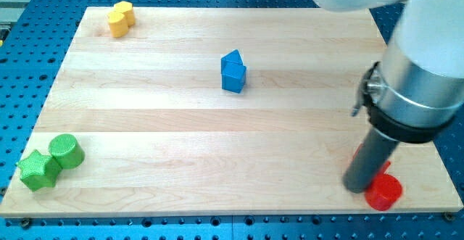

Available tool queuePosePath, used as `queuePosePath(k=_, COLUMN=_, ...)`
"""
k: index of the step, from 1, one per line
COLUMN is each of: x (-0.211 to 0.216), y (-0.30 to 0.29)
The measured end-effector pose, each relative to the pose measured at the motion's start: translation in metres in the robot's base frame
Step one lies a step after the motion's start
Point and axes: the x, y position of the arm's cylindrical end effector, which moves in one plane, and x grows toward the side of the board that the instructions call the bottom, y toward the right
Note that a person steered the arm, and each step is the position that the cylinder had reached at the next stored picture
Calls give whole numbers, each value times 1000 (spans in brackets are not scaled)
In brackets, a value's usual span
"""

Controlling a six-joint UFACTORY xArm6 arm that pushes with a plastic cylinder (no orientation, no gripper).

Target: Place the red star at the center right of the board

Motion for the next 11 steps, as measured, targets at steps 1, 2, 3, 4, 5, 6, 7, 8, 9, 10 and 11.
queuePosePath(k=1, x=-68, y=51)
queuePosePath(k=2, x=-98, y=72)
queuePosePath(k=3, x=-71, y=73)
queuePosePath(k=4, x=-72, y=108)
queuePosePath(k=5, x=-109, y=128)
queuePosePath(k=6, x=-127, y=131)
queuePosePath(k=7, x=-102, y=125)
queuePosePath(k=8, x=-91, y=128)
queuePosePath(k=9, x=-142, y=104)
queuePosePath(k=10, x=-177, y=90)
queuePosePath(k=11, x=-163, y=109)
